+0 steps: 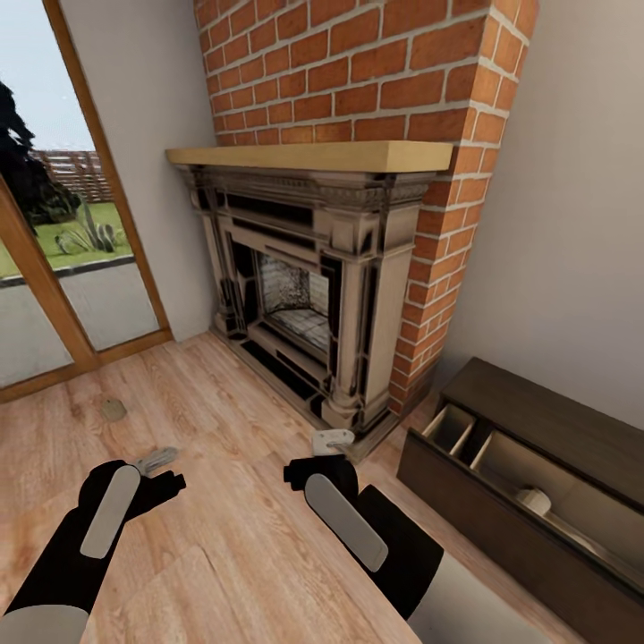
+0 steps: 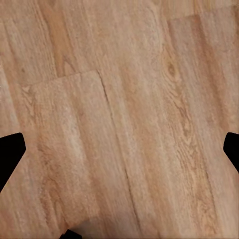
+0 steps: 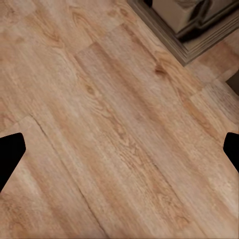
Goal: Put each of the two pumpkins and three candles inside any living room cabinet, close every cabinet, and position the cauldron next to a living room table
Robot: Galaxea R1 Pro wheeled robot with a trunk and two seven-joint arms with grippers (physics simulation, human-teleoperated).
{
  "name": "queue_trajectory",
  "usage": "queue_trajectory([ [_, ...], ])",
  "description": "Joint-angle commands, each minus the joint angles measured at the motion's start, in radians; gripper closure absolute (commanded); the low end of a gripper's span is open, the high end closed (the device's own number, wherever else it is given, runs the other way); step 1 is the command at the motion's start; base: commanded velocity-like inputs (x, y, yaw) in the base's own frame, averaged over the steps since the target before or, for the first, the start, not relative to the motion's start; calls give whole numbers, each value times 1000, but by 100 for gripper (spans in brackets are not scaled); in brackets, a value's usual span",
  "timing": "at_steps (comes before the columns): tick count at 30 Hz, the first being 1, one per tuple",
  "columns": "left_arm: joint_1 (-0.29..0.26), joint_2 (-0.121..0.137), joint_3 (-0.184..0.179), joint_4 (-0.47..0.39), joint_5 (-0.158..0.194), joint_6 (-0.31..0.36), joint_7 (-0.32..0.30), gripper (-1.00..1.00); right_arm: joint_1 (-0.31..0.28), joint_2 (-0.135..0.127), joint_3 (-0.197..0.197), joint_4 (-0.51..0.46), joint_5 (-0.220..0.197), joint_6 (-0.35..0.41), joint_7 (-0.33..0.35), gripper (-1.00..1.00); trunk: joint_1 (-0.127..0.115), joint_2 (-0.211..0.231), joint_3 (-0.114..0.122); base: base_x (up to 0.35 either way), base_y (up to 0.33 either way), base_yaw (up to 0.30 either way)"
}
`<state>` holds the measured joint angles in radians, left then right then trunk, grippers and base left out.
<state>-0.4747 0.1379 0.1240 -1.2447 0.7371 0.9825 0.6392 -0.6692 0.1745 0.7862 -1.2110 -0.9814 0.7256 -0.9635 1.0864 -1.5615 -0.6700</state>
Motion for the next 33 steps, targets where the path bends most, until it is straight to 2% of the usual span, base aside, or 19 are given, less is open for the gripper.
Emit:
queue_trajectory([
  [1, -1, 0, 0, -1, 10, 2, 10, -100, -1, 0, 1, -1, -7, 3, -9, -100, 0, -1, 1, 0, 0, 97],
  [12, -1, 1, 2, -1, 13, 2, 10, -100, -1, 0, 3, -2, -7, 4, -2, -100, 0, -1, 15, 39, 0, 124],
  [17, -1, 3, 1, -1, 61, 2, 10, -100, -1, 0, 2, -1, -10, 4, 2, -100, 0, -1, 16, 176, 0, 82],
  [22, -1, 3, 0, -1, 80, 2, 11, -100, -1, 0, 3, -1, -8, 5, 0, -100, 0, -1, 16, 48, 0, 244],
  [33, -1, 3, -1, -1, 82, 1, 11, -100, -1, 0, 4, -1, -8, 6, -7, -100, 0, -1, 16, 3, 0, 288],
])
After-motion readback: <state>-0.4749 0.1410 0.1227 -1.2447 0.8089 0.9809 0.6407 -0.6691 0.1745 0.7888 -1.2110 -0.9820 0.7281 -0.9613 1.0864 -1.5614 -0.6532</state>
